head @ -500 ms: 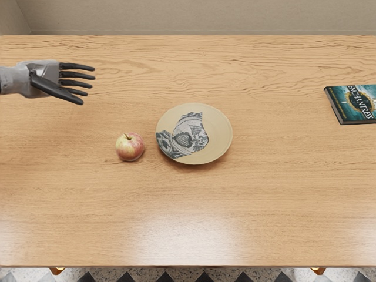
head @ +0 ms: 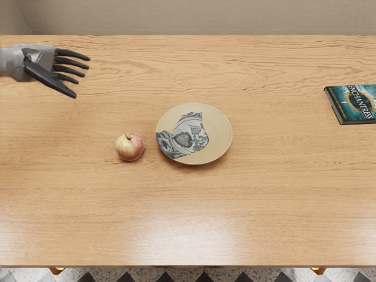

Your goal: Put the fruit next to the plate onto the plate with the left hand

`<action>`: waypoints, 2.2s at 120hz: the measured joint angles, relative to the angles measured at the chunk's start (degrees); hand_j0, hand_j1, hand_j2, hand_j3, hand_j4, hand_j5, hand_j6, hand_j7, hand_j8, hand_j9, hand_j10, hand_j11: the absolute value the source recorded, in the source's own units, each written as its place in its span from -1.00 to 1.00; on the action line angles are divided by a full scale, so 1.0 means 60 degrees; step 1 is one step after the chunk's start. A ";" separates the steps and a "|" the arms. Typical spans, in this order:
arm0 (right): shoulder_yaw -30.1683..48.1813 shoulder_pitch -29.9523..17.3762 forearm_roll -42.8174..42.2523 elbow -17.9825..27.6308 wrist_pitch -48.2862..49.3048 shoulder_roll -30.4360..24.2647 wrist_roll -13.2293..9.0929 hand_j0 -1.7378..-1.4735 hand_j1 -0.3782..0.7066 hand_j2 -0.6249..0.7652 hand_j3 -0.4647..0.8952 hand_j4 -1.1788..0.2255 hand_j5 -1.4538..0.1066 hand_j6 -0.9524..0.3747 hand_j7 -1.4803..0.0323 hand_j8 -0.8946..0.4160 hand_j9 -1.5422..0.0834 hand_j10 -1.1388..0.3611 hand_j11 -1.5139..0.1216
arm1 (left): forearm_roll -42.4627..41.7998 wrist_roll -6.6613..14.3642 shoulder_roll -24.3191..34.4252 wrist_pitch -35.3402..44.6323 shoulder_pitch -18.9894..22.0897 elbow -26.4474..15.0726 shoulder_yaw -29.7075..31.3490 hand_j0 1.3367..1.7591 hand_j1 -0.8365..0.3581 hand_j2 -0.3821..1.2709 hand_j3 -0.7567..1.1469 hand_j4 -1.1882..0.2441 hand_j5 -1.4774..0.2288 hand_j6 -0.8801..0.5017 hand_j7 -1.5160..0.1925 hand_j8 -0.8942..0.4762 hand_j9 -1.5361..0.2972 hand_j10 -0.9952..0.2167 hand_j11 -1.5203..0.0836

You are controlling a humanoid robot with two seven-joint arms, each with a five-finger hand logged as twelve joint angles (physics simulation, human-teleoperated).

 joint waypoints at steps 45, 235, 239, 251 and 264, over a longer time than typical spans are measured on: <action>0.0000 -0.0002 0.0000 -0.0001 0.0000 0.0000 0.0000 -0.40 -0.89 -0.11 -0.32 0.64 0.82 0.40 0.91 0.33 0.86 0.48 0.81 | 0.1343 0.0467 0.1537 0.0438 -0.3051 -0.4791 0.3172 0.52 0.49 -0.48 -0.20 0.31 0.36 -0.09 0.40 -0.06 0.33 0.23 0.50; 0.0000 0.0001 0.0000 0.0001 0.0000 0.0000 0.0000 -0.40 -0.89 -0.11 -0.32 0.64 0.82 0.40 0.91 0.33 0.86 0.48 0.81 | 0.2055 0.0557 -0.3889 0.9270 -0.4945 -0.7212 0.9083 0.52 0.49 -0.48 -0.20 0.31 0.35 -0.09 0.40 -0.06 0.32 0.23 0.49; 0.0000 0.0001 0.0000 0.0000 0.0000 0.0000 0.0000 -0.40 -0.89 -0.11 -0.32 0.64 0.82 0.40 0.91 0.33 0.86 0.48 0.81 | 0.2054 0.0557 -0.3896 0.9336 -0.4906 -0.7163 0.9082 0.52 0.49 -0.48 -0.20 0.31 0.35 -0.09 0.40 -0.06 0.32 0.23 0.49; 0.0000 0.0000 0.0000 0.0000 0.0000 0.0000 0.0000 -0.40 -0.89 -0.11 -0.32 0.64 0.82 0.40 0.91 0.33 0.86 0.48 0.81 | 0.2048 0.0557 -0.3983 0.9452 -0.4755 -0.7046 0.9083 0.52 0.49 -0.48 -0.20 0.31 0.35 -0.09 0.40 -0.06 0.32 0.23 0.49; 0.0000 -0.0001 0.0000 -0.0001 0.0000 0.0000 0.0000 -0.40 -0.89 -0.11 -0.32 0.64 0.82 0.40 0.91 0.33 0.86 0.48 0.81 | 0.2006 0.0557 -0.4078 0.9640 -0.4600 -0.6971 0.9083 0.52 0.49 -0.48 -0.20 0.31 0.35 -0.09 0.40 -0.06 0.32 0.23 0.49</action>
